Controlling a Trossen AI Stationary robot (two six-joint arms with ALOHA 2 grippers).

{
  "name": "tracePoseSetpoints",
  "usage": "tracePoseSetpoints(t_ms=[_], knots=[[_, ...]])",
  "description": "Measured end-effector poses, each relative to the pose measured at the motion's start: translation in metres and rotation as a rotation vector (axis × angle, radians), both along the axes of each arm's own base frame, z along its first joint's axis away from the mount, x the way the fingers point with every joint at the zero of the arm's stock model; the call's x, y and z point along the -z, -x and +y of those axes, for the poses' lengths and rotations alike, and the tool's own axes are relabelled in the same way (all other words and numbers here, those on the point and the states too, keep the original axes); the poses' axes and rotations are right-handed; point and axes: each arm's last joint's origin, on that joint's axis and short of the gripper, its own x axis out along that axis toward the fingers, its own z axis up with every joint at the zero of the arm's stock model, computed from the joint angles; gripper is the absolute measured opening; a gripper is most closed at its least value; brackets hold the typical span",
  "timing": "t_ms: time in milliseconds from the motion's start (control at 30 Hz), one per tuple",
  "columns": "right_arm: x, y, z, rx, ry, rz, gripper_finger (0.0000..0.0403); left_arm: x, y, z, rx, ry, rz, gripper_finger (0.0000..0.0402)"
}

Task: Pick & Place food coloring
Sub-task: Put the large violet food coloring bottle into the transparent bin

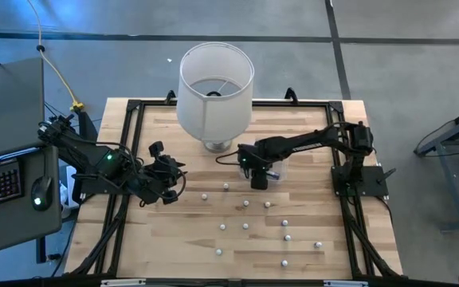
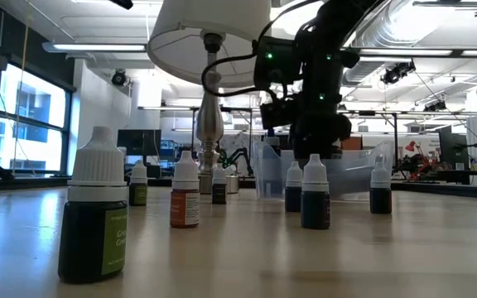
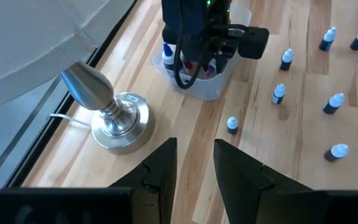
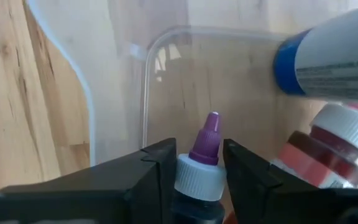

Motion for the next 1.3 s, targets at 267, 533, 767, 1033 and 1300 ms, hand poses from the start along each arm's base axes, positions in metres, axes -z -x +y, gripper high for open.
tracePoseSetpoints(t_ms=[267,533,767,1033,1300], knots=[[-0.038,-0.003,0.006,0.063,0.013,0.029,0.0093,-0.001,-0.002,-0.001,-0.002,0.012,-0.023,0.0104],[-0.114,0.021,0.031,0.071,0.104,-0.208,0.0008,-0.003,-0.003,-0.002,0.001,0.027,-0.042,0.0104],[-0.107,0.042,0.05,-0.016,0.111,-0.334,0.0066,-0.003,-0.003,-0.002,0.0,0.029,-0.048,0.0104],[-0.039,0.037,0.037,-0.057,0.154,-0.284,0.0179,-0.005,-0.005,-0.003,0.006,0.047,-0.065,0.0104],[0.0,0.036,0.02,-0.034,0.096,-0.16,0.0199,-0.005,-0.005,-0.003,0.01,0.052,-0.065,0.0104]])
